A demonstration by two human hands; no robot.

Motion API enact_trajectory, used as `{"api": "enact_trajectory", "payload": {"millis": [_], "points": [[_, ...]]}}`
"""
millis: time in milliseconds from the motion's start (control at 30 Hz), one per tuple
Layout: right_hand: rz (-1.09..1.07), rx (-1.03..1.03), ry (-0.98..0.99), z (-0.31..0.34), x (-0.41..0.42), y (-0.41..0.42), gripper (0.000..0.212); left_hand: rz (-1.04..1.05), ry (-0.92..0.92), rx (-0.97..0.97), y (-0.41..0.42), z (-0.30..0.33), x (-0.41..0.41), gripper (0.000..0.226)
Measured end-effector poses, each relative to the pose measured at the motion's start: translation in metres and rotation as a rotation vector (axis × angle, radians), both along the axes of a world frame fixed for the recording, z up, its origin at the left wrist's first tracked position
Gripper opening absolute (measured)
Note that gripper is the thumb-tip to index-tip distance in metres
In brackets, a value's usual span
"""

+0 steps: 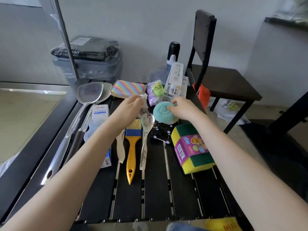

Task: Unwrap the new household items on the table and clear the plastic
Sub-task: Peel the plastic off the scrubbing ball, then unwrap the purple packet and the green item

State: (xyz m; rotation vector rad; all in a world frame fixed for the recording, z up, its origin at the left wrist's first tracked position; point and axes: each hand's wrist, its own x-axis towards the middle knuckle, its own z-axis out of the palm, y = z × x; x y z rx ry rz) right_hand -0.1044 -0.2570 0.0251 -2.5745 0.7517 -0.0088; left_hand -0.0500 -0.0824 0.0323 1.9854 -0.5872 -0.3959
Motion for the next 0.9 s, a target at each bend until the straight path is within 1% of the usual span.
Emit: {"api": "enact_trajectory", "payload": {"millis": [33, 100, 133, 200, 267, 300, 333, 400, 467, 533, 600, 633, 700, 800, 867, 900], "points": [[-0.006, -0.039, -0.049, 0.002, -0.002, 0.004, 0.035, -0.010, -0.056, -0.001, 0.005, -0.001, 0.000, 0.026], [0.030, -0.062, -0.224, 0.013, -0.007, 0.018, 0.038, 0.018, -0.190, -0.005, 0.017, 0.003, -0.002, 0.023], [0.089, -0.037, -0.328, 0.021, -0.009, 0.028, 0.041, 0.047, -0.235, -0.023, 0.024, 0.006, -0.004, 0.021], [0.247, 0.106, -0.460, 0.040, -0.015, 0.055, 0.046, 0.102, -0.232, -0.086, 0.040, 0.015, -0.008, 0.018], [0.407, 0.320, -0.443, 0.055, -0.021, 0.089, 0.047, 0.123, -0.176, -0.122, 0.060, 0.022, -0.008, 0.011], [0.469, 0.387, -0.416, 0.058, -0.023, 0.106, 0.045, 0.135, -0.149, -0.129, 0.072, 0.026, -0.009, 0.016], [0.513, 0.398, -0.413, 0.059, -0.023, 0.121, 0.044, 0.153, -0.121, -0.146, 0.084, 0.028, -0.009, 0.023], [0.555, 0.371, -0.486, 0.055, -0.019, 0.149, 0.041, 0.209, -0.098, -0.198, 0.113, 0.033, -0.009, 0.033], [0.561, 0.430, -0.540, 0.051, -0.013, 0.177, 0.036, 0.295, -0.138, -0.250, 0.146, 0.035, -0.010, 0.035], [0.585, 0.470, -0.571, 0.047, -0.004, 0.209, 0.026, 0.373, -0.166, -0.260, 0.182, 0.035, -0.008, 0.033], [0.587, 0.471, -0.618, 0.044, 0.008, 0.240, 0.014, 0.332, -0.100, -0.268, 0.213, 0.033, -0.005, 0.025], [0.575, 0.475, -0.639, 0.042, 0.016, 0.256, 0.012, 0.295, -0.044, -0.273, 0.228, 0.032, -0.004, 0.020], [0.554, 0.445, -0.649, 0.035, 0.031, 0.287, 0.020, 0.261, 0.026, -0.273, 0.257, 0.026, -0.001, 0.014], [0.637, 0.337, -0.601, 0.015, 0.055, 0.328, 0.011, 0.378, -0.075, -0.205, 0.300, 0.006, 0.015, 0.013], [0.711, 0.264, -0.547, -0.002, 0.070, 0.351, 0.019, 0.490, -0.131, -0.127, 0.322, -0.017, 0.029, 0.010], [0.748, 0.224, -0.476, -0.011, 0.077, 0.360, 0.024, 0.517, -0.137, -0.091, 0.330, -0.028, 0.035, 0.012]]}}
